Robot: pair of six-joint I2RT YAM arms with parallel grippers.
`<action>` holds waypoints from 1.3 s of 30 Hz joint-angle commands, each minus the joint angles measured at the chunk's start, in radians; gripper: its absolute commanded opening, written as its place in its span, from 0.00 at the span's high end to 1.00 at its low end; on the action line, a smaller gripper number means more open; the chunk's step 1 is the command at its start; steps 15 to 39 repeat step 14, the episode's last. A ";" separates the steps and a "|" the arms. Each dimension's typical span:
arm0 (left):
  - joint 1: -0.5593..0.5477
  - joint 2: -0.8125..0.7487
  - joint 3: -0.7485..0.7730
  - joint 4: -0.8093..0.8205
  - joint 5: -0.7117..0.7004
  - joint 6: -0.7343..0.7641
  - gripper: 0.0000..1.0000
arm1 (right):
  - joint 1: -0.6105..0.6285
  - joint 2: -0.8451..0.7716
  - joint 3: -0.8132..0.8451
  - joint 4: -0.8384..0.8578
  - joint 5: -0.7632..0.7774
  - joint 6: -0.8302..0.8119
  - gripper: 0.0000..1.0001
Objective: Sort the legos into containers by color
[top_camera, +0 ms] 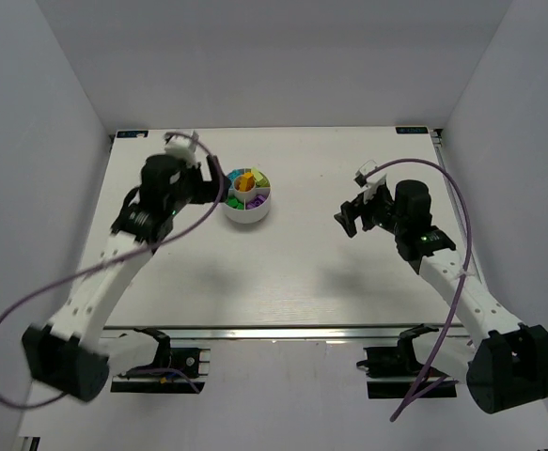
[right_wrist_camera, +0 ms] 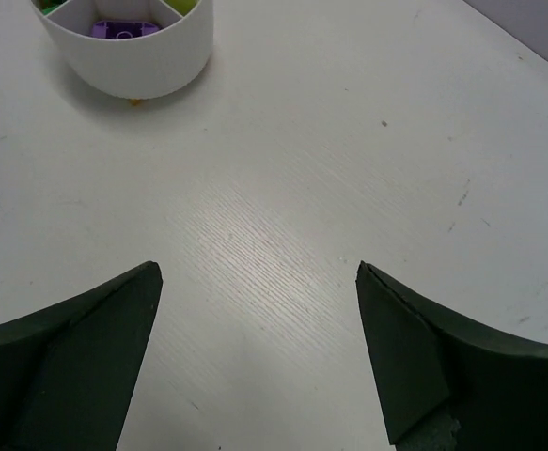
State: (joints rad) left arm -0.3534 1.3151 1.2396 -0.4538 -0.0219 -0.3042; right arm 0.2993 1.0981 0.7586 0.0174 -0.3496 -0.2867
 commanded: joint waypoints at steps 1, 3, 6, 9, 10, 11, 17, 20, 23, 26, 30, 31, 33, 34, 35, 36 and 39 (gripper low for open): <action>0.002 -0.247 -0.301 0.338 0.101 0.161 0.02 | -0.009 -0.063 0.054 -0.014 0.084 0.047 0.11; 0.002 -0.353 -0.399 0.387 0.132 0.183 0.02 | -0.011 -0.092 0.047 -0.016 0.162 0.093 0.11; 0.002 -0.434 -0.528 0.421 0.161 0.201 0.02 | -0.011 -0.116 0.013 -0.048 0.253 0.124 0.11; -0.016 -0.450 -0.532 0.409 0.165 0.223 0.02 | -0.015 -0.136 -0.016 -0.077 0.299 0.141 0.11; -0.016 -0.451 -0.535 0.409 0.154 0.223 0.02 | -0.017 -0.142 -0.024 -0.083 0.301 0.135 0.11; -0.016 -0.453 -0.549 0.412 0.155 0.223 0.02 | -0.017 -0.153 -0.047 -0.076 0.310 0.127 0.11; -0.025 -0.456 -0.543 0.397 0.168 0.224 0.02 | -0.034 -0.152 -0.070 -0.047 0.345 0.138 0.11; -0.025 -0.456 -0.543 0.397 0.168 0.224 0.02 | -0.034 -0.152 -0.070 -0.047 0.345 0.138 0.11; -0.025 -0.456 -0.543 0.397 0.168 0.224 0.02 | -0.034 -0.152 -0.070 -0.047 0.345 0.138 0.11; -0.025 -0.456 -0.543 0.397 0.168 0.224 0.02 | -0.034 -0.152 -0.070 -0.047 0.345 0.138 0.11; -0.025 -0.456 -0.543 0.397 0.168 0.224 0.02 | -0.034 -0.152 -0.070 -0.047 0.345 0.138 0.11; -0.025 -0.456 -0.543 0.397 0.168 0.224 0.02 | -0.034 -0.152 -0.070 -0.047 0.345 0.138 0.11; -0.025 -0.456 -0.543 0.397 0.168 0.224 0.02 | -0.034 -0.152 -0.070 -0.047 0.345 0.138 0.11; -0.025 -0.456 -0.543 0.397 0.168 0.224 0.02 | -0.034 -0.152 -0.070 -0.047 0.345 0.138 0.11; -0.025 -0.456 -0.543 0.397 0.168 0.224 0.02 | -0.034 -0.152 -0.070 -0.047 0.345 0.138 0.11; -0.025 -0.456 -0.543 0.397 0.168 0.224 0.02 | -0.034 -0.152 -0.070 -0.047 0.345 0.138 0.11; -0.025 -0.456 -0.543 0.397 0.168 0.224 0.02 | -0.034 -0.152 -0.070 -0.047 0.345 0.138 0.11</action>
